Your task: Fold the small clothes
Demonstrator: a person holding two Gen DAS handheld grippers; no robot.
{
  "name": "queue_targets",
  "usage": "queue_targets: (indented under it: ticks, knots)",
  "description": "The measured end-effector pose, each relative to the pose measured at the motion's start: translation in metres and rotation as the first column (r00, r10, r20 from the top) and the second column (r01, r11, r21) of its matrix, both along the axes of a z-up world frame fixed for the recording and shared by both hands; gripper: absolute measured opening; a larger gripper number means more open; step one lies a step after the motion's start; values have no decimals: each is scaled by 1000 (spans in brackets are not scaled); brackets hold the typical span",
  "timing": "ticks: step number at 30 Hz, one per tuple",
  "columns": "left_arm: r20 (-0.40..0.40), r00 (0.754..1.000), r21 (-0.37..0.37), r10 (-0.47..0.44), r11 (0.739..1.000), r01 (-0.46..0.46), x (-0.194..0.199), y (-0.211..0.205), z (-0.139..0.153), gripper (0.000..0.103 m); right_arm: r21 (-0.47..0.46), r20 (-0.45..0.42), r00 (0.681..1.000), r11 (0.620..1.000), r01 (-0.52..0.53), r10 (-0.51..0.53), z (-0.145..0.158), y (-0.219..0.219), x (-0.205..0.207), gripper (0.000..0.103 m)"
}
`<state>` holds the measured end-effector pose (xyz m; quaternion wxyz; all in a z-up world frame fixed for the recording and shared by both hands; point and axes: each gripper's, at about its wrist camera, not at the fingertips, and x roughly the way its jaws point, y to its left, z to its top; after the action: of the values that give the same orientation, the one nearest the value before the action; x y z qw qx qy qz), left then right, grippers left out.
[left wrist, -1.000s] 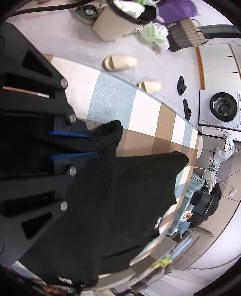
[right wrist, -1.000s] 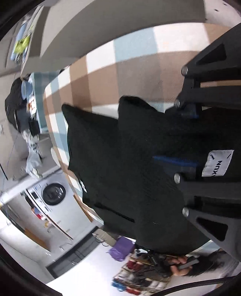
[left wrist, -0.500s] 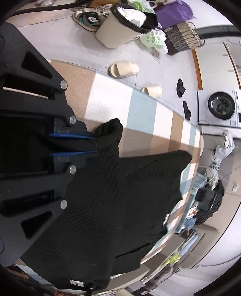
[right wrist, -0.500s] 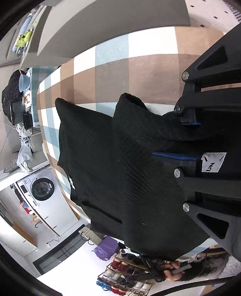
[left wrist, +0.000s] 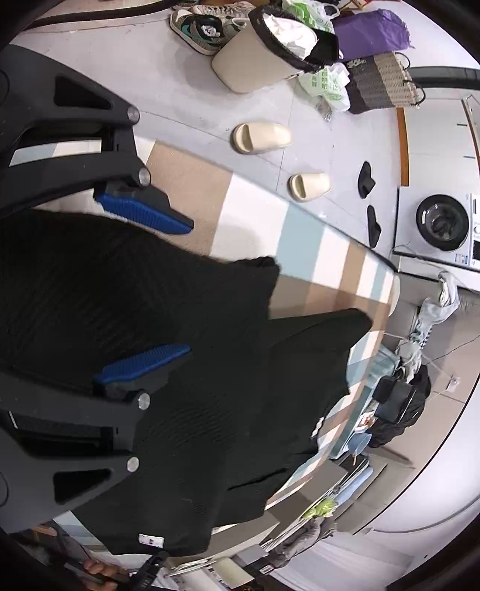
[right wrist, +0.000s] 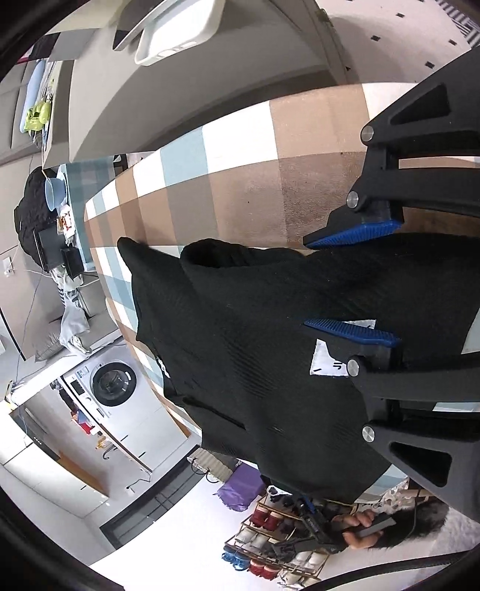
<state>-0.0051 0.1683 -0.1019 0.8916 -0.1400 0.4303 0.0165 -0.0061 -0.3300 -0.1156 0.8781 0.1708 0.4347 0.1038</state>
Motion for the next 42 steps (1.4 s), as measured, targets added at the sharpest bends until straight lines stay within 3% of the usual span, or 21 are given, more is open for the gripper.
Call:
queue_targets:
  ticks: [1, 2, 3, 6, 11, 13, 15, 20, 23, 26, 28, 32, 36, 38, 40, 42]
  knots:
    - [4, 1000, 1, -3, 1000, 3, 0, -3, -1, 30, -1, 8, 1000, 1000, -8, 8, 0, 2, 0, 37]
    - [10, 1000, 9, -11, 1000, 11, -1, -5, -1, 19, -8, 18, 1000, 1000, -16, 16, 1, 4, -3, 33]
    - [15, 1000, 18, -16, 1000, 16, -1, -7, -1, 5, -34, 25, 999, 999, -23, 24, 3, 8, -2, 24]
    - [74, 997, 34, -1, 999, -2, -6, -7, 8, 3, -68, 71, 997, 997, -27, 32, 12, 8, -4, 5]
    - [169, 985, -9, 21, 1000, -20, -4, 0, 42, 2, -61, 209, 978, 998, 6, 6, 49, 5, -6, 4]
    - [204, 979, 12, 27, 999, -30, 5, 1, 55, 2, -59, 226, 974, 998, 23, -9, 58, 5, 4, 4]
    - [204, 979, 26, 19, 999, -25, 17, 1, 57, 2, -94, 205, 979, 995, 46, -26, 54, 7, 18, 4]
    - [92, 995, 30, 30, 999, -33, 62, 5, 24, 3, -84, 48, 994, 992, 100, -96, 14, -2, 56, 4]
    - [44, 998, 7, 41, 999, -41, 70, 6, 9, 4, -26, -10, 991, 991, 130, -131, 0, -11, 62, 9]
    - [37, 997, -1, 73, 997, -73, 62, 11, 5, 30, 31, -14, 994, 993, 112, -112, -2, -20, 45, 24]
    - [49, 993, 11, 103, 995, -103, 51, 15, 6, 56, 81, -15, 996, 993, 87, -86, -4, -24, 29, 36]
    - [36, 995, -15, 91, 996, -91, 28, 17, 2, 60, 138, -40, 997, 988, 69, -65, -10, -27, -1, 41]
    - [5, 998, -22, 63, 998, -62, 13, 10, -5, 60, 124, -17, 998, 990, 61, -59, -7, -24, -17, 40]
    - [5, 999, -26, 49, 998, -49, 8, 6, -7, 47, 110, -4, 999, 993, 47, -46, -4, -21, -21, 34]
    - [7, 999, -20, 45, 999, -45, 6, 2, -8, 18, 52, 1, 999, 997, 50, -50, 1, -16, -23, 20]
    - [22, 999, -9, 47, 999, -47, 3, 0, -6, 5, 42, 17, 999, 999, 29, -30, 4, -14, -25, 11]
